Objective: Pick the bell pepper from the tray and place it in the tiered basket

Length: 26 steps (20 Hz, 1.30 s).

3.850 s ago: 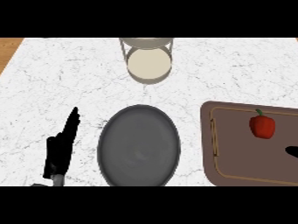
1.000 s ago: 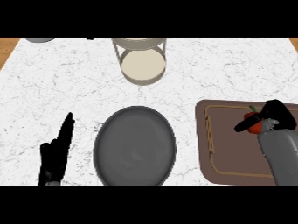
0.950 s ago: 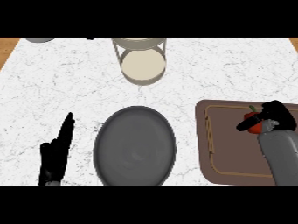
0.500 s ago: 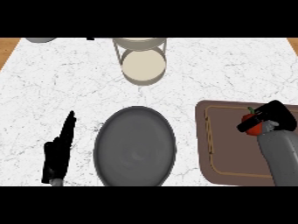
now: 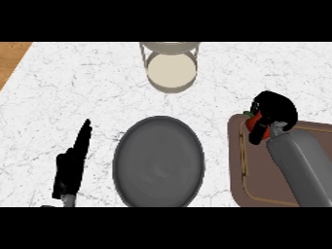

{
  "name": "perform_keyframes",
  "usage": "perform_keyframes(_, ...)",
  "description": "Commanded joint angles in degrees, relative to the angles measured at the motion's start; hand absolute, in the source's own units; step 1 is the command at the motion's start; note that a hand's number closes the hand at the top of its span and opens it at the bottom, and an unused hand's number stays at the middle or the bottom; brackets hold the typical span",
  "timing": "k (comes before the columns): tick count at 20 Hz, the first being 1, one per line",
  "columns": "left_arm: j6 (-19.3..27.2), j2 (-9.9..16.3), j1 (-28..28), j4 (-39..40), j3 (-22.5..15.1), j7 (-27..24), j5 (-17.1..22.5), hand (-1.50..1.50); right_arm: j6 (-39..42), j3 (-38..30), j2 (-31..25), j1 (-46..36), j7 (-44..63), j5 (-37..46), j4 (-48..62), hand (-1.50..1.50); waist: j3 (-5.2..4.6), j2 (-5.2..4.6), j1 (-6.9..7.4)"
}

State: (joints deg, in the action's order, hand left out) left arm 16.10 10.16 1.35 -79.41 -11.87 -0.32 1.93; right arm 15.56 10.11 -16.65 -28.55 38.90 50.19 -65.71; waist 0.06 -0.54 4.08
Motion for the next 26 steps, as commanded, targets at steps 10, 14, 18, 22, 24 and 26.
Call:
perform_keyframes(10, -0.77, -0.12, 0.4, 2.88, 1.8, 0.5, 1.13, 0.0, 5.49, -11.04, -5.38, -14.52, -34.72, -18.54, 1.74, 1.5, -0.04, 0.22, -3.54)
perform_keyframes(14, 0.16, 0.46, 3.61, 0.2, 1.76, 0.53, 0.41, 0.0, 6.53, -17.0, -7.03, -17.6, -33.66, -23.79, -4.67, 1.5, -0.05, 0.68, -4.0)
perform_keyframes(18, 0.92, -0.75, 0.76, 2.56, 1.49, 1.18, -0.91, 0.0, 10.51, -19.02, -12.55, -23.63, -34.95, -24.84, -6.49, 1.5, -0.09, 0.53, -4.1)
perform_keyframes(22, 1.23, -0.02, 4.63, -6.1, 0.38, 5.97, -1.64, 0.0, 10.89, -18.9, -10.79, -27.38, -29.36, -24.7, -7.43, 1.5, -0.06, 0.63, -3.53)
perform_keyframes(24, -1.79, 0.69, 4.73, -1.29, 3.09, 1.38, 0.67, 0.0, 10.06, -18.78, -11.71, -29.39, -30.89, -23.34, -4.88, 1.5, -0.09, 0.51, -3.48)
perform_keyframes(26, -1.78, -0.45, 3.19, 0.09, 2.81, 0.74, 0.47, 0.0, 9.31, -17.18, -7.48, -33.43, -24.76, -23.47, -6.04, 1.5, -0.11, 0.55, -3.57)
